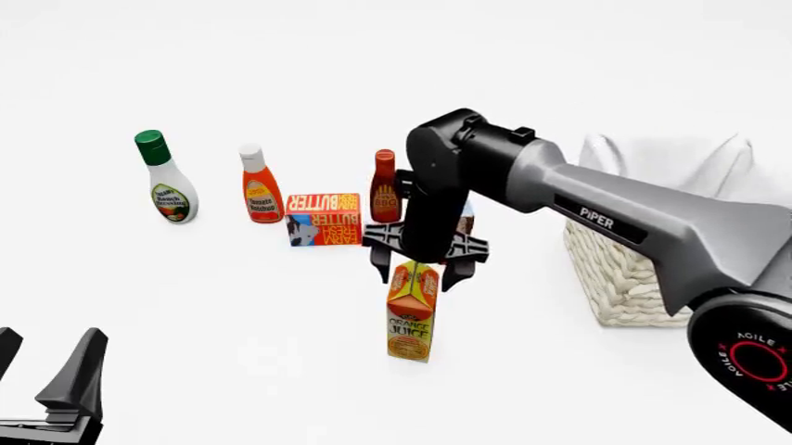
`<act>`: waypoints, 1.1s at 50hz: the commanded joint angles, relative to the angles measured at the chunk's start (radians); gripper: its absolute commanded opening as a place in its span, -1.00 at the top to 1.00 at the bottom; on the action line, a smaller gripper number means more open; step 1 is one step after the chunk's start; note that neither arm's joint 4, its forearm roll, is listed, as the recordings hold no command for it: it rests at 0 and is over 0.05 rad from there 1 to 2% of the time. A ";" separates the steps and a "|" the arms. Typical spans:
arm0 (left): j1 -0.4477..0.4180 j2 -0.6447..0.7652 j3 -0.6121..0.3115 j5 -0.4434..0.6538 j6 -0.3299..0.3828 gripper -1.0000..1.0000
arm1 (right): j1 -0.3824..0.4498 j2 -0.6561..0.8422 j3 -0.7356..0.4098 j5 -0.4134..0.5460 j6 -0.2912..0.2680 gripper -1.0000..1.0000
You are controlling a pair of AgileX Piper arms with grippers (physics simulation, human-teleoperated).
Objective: Pick the orange juice and place it in the basket.
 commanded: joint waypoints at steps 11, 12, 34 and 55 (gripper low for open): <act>0.000 0.000 0.000 0.000 0.000 -1.00 | 0.003 0.025 -0.019 0.000 0.003 -1.00; 0.000 0.000 0.000 0.000 0.000 -1.00 | -0.003 0.028 -0.016 -0.001 -0.002 -1.00; 0.000 0.000 0.000 0.000 0.000 -1.00 | 0.002 0.035 0.000 -0.017 0.008 1.00; 0.000 0.000 0.000 0.000 0.000 -1.00 | 0.013 -0.012 0.001 0.000 0.003 1.00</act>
